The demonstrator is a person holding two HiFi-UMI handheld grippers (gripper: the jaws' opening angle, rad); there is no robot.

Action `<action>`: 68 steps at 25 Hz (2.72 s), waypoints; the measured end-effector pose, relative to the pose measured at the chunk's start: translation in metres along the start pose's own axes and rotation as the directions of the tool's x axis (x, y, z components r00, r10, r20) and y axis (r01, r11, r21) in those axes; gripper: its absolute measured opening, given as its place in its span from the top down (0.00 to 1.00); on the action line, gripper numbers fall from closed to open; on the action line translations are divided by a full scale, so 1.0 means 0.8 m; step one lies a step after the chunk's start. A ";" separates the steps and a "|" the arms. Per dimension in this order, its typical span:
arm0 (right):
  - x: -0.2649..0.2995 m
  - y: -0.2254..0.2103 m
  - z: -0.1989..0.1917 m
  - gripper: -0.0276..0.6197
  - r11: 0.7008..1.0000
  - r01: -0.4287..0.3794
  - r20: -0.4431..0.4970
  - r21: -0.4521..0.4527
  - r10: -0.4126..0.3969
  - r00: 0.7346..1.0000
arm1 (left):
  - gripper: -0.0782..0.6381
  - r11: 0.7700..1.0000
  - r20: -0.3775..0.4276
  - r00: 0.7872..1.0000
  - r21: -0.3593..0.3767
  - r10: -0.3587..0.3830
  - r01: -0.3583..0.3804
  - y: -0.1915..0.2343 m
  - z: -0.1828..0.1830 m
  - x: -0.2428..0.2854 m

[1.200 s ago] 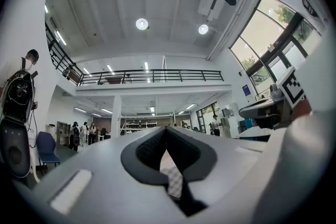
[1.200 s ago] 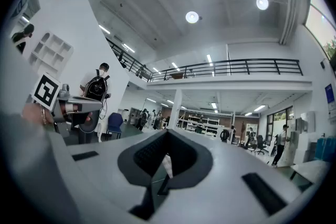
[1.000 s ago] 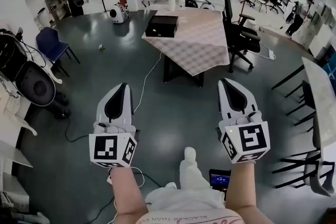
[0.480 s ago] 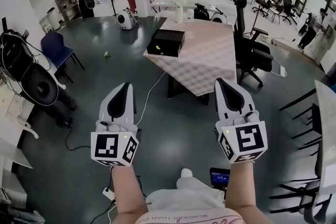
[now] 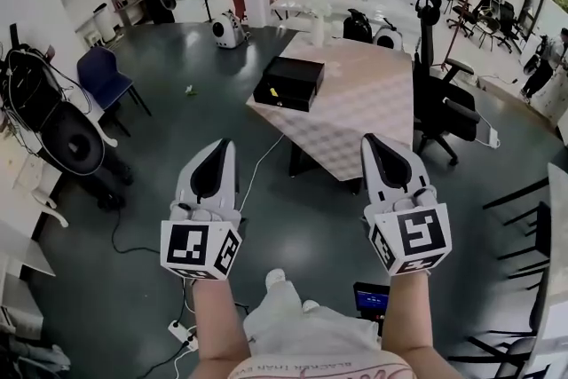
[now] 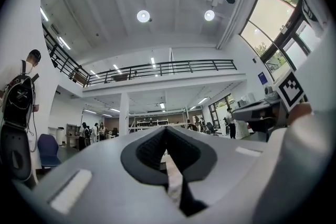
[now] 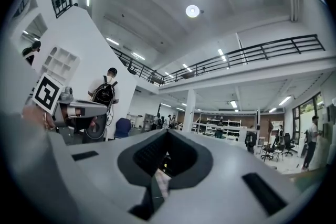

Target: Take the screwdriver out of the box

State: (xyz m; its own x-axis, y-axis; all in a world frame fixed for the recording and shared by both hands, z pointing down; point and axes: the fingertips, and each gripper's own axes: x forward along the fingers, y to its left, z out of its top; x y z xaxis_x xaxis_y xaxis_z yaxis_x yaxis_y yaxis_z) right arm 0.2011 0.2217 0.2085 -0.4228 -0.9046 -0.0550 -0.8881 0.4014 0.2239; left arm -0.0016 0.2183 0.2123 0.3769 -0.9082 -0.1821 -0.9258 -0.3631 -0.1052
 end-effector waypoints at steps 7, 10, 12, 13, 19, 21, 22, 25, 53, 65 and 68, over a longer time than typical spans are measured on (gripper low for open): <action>0.068 -0.022 -0.020 0.95 1.000 0.008 -0.013 -0.006 -0.008 1.000 | 0.88 1.000 0.005 1.000 -0.001 -0.001 0.001 0.038 -0.025 0.064; 0.113 -0.031 -0.033 0.95 1.000 0.015 -0.026 -0.010 -0.015 1.000 | 0.88 1.000 0.004 1.000 -0.004 -0.010 0.010 0.064 -0.043 0.103; 0.148 -0.034 -0.042 0.95 1.000 0.019 -0.029 -0.007 -0.019 0.999 | 0.88 1.000 0.004 1.000 -0.009 -0.015 0.015 0.086 -0.057 0.129; 0.166 -0.035 -0.046 0.95 1.000 0.021 -0.030 -0.005 -0.021 0.999 | 0.88 1.000 0.005 1.000 -0.012 -0.018 0.018 0.098 -0.064 0.142; 0.294 -0.031 -0.067 0.95 1.000 0.018 -0.051 -0.003 -0.018 0.999 | 0.88 0.999 -0.016 0.999 -0.026 -0.040 0.040 0.183 -0.108 0.231; 0.339 -0.028 -0.074 0.95 1.000 0.020 -0.060 0.001 -0.020 0.998 | 0.88 0.998 -0.027 0.998 -0.032 -0.050 0.049 0.213 -0.122 0.261; 0.361 -0.027 -0.076 0.95 1.000 0.023 -0.062 0.005 -0.023 0.998 | 0.88 0.998 -0.030 0.998 -0.035 -0.054 0.053 0.228 -0.128 0.275; 0.421 -0.025 -0.080 0.95 0.999 0.033 -0.063 0.021 -0.032 0.997 | 0.88 0.997 -0.037 0.997 -0.040 -0.071 0.070 0.269 -0.144 0.317; 0.640 -0.053 -0.221 0.44 0.978 -0.021 -0.339 0.209 0.093 0.936 | 0.88 0.989 -0.113 0.991 -0.139 -0.069 0.052 0.370 -0.267 0.495; 0.685 -0.038 -0.348 0.44 0.911 -0.116 -0.556 0.397 0.339 0.759 | 0.88 0.989 -0.187 0.982 -0.145 0.008 -0.036 0.370 -0.316 0.533; 0.689 -0.024 -0.391 0.44 0.893 -0.103 -0.609 0.438 0.379 0.696 | 0.88 0.988 -0.216 0.976 -0.150 0.011 -0.044 0.375 -0.333 0.537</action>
State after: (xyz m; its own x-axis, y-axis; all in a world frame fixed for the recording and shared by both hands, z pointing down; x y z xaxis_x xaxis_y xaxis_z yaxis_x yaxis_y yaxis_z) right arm 0.0417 -0.3292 0.4786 -0.5210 -0.5652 0.6396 -0.8286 0.5147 -0.2201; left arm -0.1254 -0.3359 0.3627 0.3514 -0.9357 0.0326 -0.9355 -0.3496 0.0508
